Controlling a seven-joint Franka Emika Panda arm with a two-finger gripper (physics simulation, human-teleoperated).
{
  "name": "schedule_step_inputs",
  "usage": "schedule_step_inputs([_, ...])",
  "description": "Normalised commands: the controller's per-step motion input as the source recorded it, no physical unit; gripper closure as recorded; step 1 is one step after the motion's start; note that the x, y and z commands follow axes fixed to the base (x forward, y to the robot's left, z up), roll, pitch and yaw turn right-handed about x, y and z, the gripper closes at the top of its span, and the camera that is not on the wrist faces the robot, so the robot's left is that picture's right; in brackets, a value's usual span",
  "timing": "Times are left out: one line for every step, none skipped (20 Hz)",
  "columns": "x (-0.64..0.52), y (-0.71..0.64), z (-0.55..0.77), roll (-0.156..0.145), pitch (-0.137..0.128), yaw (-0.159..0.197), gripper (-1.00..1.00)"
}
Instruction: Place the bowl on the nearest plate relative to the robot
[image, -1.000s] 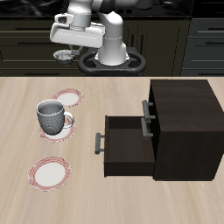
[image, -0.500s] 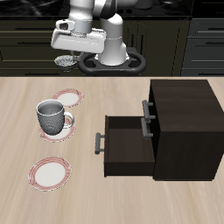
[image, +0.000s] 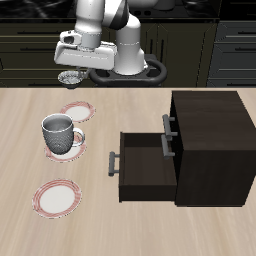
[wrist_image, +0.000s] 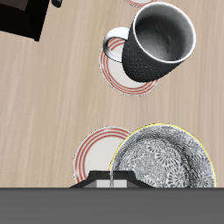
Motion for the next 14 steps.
schedule_step_inputs([0.05,-0.03,-0.16,0.014,0.037,0.003,1.00])
schedule_step_inputs([-0.04,-0.01,-0.21,-0.017,0.010,-0.027,1.00])
schedule_step_inputs([0.04,0.11,-0.22,-0.015,-0.007,0.038,1.00])
schedule_step_inputs([0.04,0.17,-0.26,0.050,-0.013,0.071,1.00])
schedule_step_inputs([0.06,0.01,-0.30,-0.035,0.052,-0.010,1.00])
schedule_step_inputs([0.05,0.10,-0.27,0.035,0.037,-0.008,1.00])
schedule_step_inputs([0.07,0.02,-0.22,0.019,0.016,0.007,1.00])
schedule_step_inputs([0.04,-0.01,-0.27,-0.037,0.014,-0.019,1.00])
schedule_step_inputs([0.11,0.03,-0.23,0.038,0.064,-0.019,1.00])
schedule_step_inputs([0.04,0.00,-0.20,-0.022,0.015,0.001,1.00])
schedule_step_inputs([0.09,0.07,-0.32,0.036,0.041,-0.041,1.00])
schedule_step_inputs([-0.02,-0.01,-0.12,-0.030,-0.003,0.018,1.00])
schedule_step_inputs([-0.01,0.00,-0.20,-0.019,0.005,0.031,1.00])
schedule_step_inputs([0.02,-0.01,-0.35,0.027,0.081,-0.015,1.00])
